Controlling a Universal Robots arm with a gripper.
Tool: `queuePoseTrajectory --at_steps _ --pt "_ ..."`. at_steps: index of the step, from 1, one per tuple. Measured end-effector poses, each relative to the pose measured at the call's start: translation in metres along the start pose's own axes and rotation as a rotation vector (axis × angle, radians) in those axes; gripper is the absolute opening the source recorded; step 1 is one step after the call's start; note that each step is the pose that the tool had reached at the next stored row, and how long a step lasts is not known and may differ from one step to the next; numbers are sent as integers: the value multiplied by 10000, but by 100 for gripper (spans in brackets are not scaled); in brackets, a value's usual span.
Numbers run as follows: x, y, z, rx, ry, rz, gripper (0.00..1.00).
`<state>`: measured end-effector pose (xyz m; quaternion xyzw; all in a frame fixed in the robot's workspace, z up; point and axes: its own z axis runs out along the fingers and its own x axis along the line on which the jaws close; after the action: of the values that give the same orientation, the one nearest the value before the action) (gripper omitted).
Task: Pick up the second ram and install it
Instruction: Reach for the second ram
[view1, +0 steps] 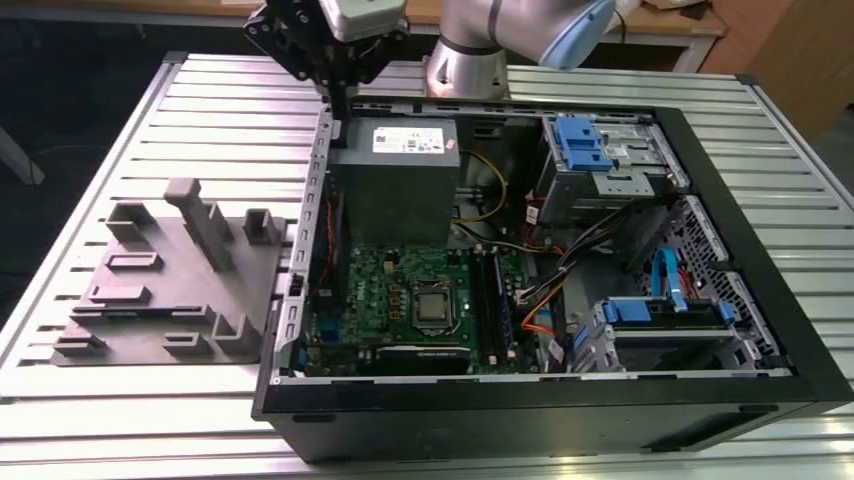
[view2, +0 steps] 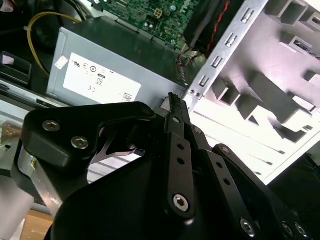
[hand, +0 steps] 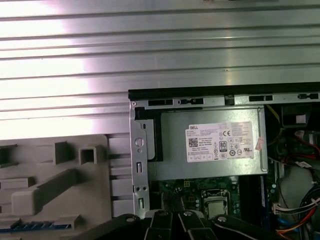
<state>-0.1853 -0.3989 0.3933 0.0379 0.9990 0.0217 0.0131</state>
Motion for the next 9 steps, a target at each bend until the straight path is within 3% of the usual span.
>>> queuePoseTrajectory --at_steps 9 --pt "174 -13 -4 0 0 0 7"
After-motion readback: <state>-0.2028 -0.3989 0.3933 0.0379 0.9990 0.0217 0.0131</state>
